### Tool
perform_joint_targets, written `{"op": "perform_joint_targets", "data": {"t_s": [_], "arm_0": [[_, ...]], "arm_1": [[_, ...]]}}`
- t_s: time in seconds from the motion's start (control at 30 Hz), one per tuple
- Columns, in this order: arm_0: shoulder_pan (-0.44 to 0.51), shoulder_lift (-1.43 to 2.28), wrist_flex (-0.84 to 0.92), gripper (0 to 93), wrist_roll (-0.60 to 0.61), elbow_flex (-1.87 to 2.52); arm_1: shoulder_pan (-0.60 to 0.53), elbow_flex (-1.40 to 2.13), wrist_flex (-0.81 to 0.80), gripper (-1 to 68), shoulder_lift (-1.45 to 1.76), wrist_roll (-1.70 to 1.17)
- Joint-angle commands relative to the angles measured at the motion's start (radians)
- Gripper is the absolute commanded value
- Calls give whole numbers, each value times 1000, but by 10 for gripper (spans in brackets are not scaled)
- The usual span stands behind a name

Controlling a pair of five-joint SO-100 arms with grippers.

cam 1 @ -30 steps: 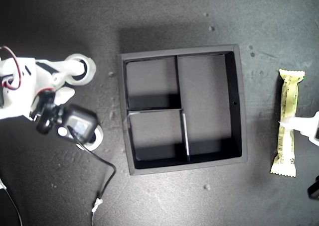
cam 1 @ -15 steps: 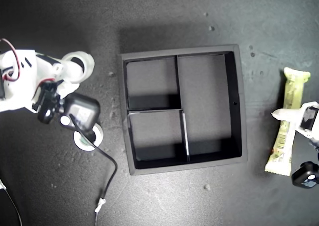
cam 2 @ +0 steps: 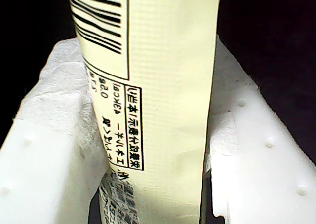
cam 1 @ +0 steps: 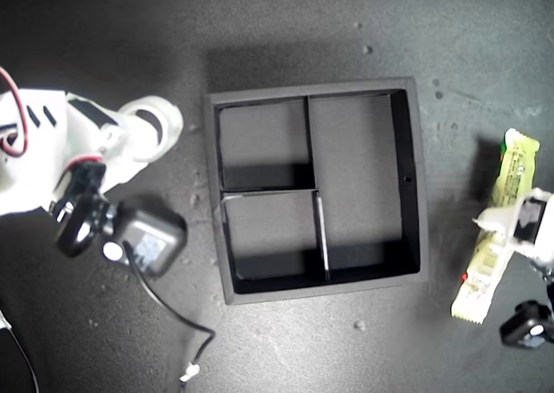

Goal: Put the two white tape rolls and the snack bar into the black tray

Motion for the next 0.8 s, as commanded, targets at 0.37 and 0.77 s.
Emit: {"op": "perform_joint_targets", "data": {"t_s": [0.37,0.77], "arm_0": [[54,-403,80,1,35,-508],[35,-649,264,1,25,-767]], "arm_1": [[15,-847,9,8,-560,-276],[83,-922,55,7,-620,-275]]}}
